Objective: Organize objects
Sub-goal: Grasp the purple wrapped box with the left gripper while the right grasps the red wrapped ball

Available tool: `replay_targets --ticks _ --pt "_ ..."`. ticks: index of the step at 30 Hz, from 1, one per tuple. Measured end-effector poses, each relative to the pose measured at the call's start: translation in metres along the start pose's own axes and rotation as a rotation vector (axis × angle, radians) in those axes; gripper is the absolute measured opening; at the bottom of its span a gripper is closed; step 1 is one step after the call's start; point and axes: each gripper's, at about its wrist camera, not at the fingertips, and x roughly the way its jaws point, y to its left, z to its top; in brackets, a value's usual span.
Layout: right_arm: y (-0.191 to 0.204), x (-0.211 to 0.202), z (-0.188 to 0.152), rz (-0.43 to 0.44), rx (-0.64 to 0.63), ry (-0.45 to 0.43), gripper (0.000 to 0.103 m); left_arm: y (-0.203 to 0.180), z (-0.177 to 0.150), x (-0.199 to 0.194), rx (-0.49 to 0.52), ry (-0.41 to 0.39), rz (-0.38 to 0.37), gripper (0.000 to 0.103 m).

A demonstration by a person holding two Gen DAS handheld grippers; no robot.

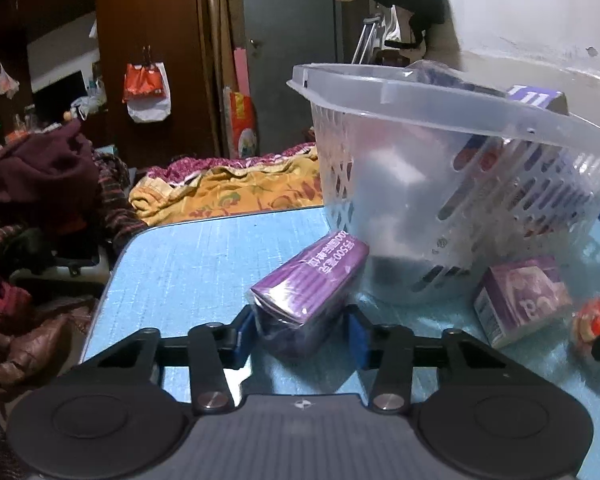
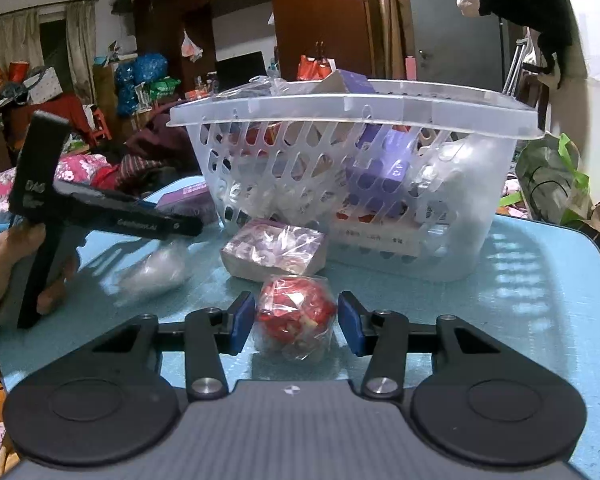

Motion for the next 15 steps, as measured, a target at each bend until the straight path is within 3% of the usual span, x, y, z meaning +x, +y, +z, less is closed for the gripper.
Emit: replay_targets --ticks 15 --pt "-0.005 -0.011 0.0 -0.022 0.015 -0.083 0.049 0.008 -0.04 -0.075 -0.129 -0.263 -0.168 0.044"
